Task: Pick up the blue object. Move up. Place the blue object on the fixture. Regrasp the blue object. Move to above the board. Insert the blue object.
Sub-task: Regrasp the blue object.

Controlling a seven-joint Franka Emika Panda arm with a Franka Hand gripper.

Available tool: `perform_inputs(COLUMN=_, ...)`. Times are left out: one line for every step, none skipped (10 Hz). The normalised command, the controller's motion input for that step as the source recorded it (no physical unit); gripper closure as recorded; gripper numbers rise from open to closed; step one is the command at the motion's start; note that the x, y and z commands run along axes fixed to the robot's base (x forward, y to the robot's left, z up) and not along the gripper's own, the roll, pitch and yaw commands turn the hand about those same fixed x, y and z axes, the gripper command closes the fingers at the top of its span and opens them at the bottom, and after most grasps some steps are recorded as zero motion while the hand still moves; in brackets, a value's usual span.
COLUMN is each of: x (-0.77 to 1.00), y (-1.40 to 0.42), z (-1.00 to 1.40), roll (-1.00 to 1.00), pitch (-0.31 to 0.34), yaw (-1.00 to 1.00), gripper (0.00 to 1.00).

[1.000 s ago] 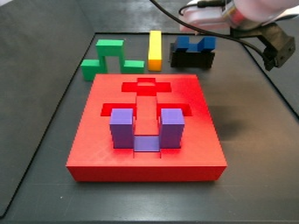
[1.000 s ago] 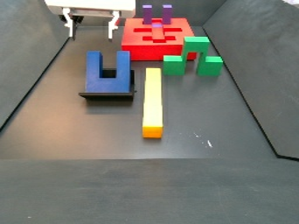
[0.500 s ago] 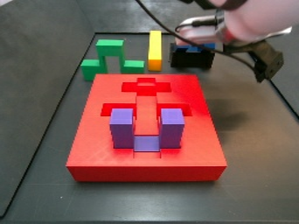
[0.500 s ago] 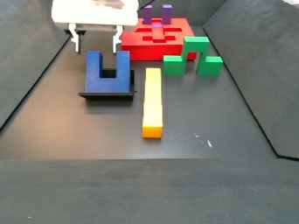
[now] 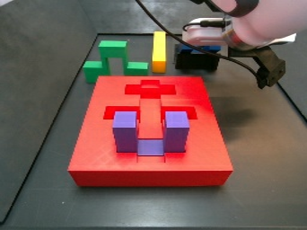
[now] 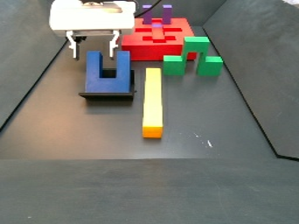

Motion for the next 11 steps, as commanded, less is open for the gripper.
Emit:
perform_inputs(x=0.12, y=0.12, z=-0.02, roll=0.00, pitch=0.134, yaw=0.00, gripper=0.00)
perform_inputs(x=0.04, y=0.13, z=-0.07, roll=0.00, pitch=0.089, yaw=0.00, gripper=0.00)
perform_inputs(x=0.00, y=0.14, z=-0.11, roll=0.00, pitch=0.046, yaw=0.00, gripper=0.00)
perform_inputs(x=0.00, y=0.15, z=-0.13, roll=0.00, pitch=0.020, yaw=0.00, gripper=0.00)
perform_inputs(x=0.00, y=0.13, z=-0.17, roll=0.00, pitch=0.000, yaw=0.00, gripper=0.00)
perform_inputs(x=0.00, y=0.10, z=-0.16, roll=-0.21, pitch=0.000, yaw=0.00, gripper=0.00)
perform_inputs(x=0.00, y=0.13, z=-0.05, roll=-0.55, pitch=-0.014, yaw=0.00, gripper=0.00)
perform_inputs(x=0.00, y=0.15, z=0.00, roll=-0.65, pitch=-0.097, yaw=0.00, gripper=0.00)
perform_inputs(x=0.00, y=0.07, z=0.00, roll=-0.39, pitch=-0.023, yaw=0.00, gripper=0.00)
perform_inputs(x=0.00, y=0.00, z=0.00, roll=-0.10, pitch=0.000, yaw=0.00, gripper=0.00)
perform_inputs(x=0.00, y=0.00, z=0.00, roll=0.07, pitch=0.000, yaw=0.00, gripper=0.00)
